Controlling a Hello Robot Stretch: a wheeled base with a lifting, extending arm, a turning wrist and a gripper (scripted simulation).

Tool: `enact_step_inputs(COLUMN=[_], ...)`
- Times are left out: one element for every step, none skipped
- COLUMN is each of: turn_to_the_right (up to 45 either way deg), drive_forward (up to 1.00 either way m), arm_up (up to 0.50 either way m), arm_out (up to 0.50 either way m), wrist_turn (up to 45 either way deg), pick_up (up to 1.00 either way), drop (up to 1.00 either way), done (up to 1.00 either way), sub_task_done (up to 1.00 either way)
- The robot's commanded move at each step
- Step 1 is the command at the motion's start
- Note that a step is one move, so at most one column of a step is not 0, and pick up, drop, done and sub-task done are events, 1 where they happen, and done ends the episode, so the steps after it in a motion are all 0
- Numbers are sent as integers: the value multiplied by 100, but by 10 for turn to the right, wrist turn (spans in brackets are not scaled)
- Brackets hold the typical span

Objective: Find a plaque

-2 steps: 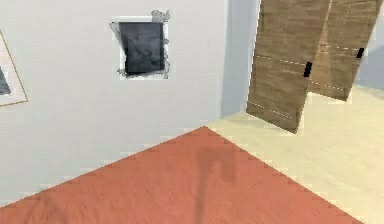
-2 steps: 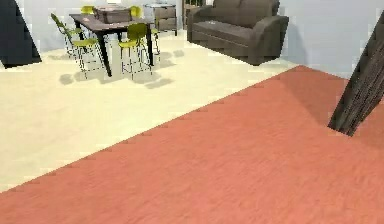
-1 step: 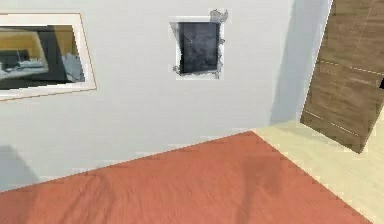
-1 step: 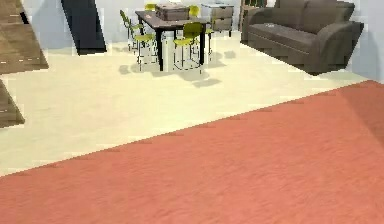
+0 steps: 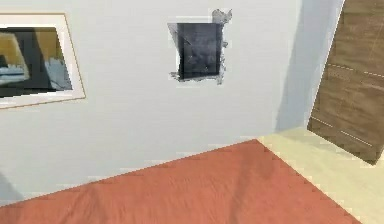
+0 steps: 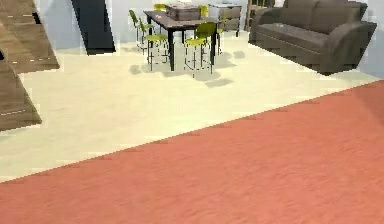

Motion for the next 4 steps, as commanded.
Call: enact_step_inputs(turn_to_the_right=[-120,0,270,0], drive_forward=[0,95,0,0], arm_up=[0,0,0,0], arm_out=[0,0,0,0], wrist_turn=[0,0,0,0], pick_up=[0,0,0,0], drop=[0,0,0,0], done=[0,0,0,100], sub_task_done=[0,0,0,0])
